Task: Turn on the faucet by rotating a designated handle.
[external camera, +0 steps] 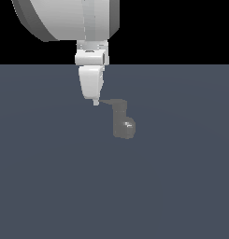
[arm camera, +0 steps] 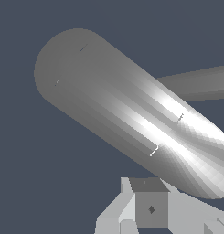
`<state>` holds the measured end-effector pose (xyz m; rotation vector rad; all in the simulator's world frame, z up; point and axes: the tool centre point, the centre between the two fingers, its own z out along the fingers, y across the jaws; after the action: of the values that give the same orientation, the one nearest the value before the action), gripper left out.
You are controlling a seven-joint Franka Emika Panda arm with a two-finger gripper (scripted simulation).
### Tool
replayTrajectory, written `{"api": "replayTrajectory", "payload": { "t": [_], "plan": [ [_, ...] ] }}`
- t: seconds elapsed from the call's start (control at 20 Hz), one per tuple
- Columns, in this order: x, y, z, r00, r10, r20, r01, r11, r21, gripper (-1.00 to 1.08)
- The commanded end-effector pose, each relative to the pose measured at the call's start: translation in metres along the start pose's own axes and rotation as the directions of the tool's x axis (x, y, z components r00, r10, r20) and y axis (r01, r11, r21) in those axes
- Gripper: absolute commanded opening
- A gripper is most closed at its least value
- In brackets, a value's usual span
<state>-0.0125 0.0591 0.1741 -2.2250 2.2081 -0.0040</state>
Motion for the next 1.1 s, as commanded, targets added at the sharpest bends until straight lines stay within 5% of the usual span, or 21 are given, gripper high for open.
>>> {"api": "replayTrajectory", "payload": {
  "t": [0.0,0.55,1.05],
  "plan": [
    [0.012,0.009,0.001,1.000,0.012,-0.003,-0.012,1.000,-0.006,-1.00],
    [0.020,0.030,0.000,1.000,0.001,-0.002,-0.001,1.000,-0.003,-1.00],
    [0.074,0.042,0.000,1.000,0.007,-0.002,-0.007,1.000,-0.005,-1.00]
  ]
}}
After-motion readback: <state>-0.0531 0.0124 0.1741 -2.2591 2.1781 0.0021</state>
